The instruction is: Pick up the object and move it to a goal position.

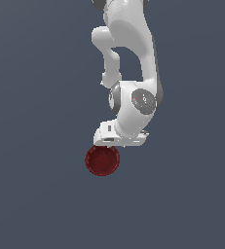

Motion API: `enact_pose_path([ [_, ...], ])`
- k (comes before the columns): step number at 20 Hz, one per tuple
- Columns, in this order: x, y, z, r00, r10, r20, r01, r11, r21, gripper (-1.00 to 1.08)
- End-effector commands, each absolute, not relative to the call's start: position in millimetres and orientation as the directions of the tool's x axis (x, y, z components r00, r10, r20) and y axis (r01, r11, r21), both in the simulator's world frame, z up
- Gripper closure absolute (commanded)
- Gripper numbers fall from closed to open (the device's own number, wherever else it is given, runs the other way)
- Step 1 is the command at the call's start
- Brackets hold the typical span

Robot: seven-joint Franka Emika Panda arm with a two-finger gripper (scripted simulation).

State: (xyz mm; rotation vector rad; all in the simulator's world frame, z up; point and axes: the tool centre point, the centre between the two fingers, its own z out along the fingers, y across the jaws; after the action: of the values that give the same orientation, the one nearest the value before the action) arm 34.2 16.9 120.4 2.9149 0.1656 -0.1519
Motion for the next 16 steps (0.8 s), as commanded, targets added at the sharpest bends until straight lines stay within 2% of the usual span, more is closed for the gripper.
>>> enact_pose_path([
  [1, 38, 24, 107, 0.982, 0.12, -0.146, 0.155, -0.952, 0.264, -0.2],
  [9, 44, 39, 80, 0.967, 0.152, -0.202, 0.22, -0.899, 0.379, -0.2],
  [16, 45, 42, 75, 0.964, 0.158, -0.212, 0.234, -0.886, 0.4, -0.2],
])
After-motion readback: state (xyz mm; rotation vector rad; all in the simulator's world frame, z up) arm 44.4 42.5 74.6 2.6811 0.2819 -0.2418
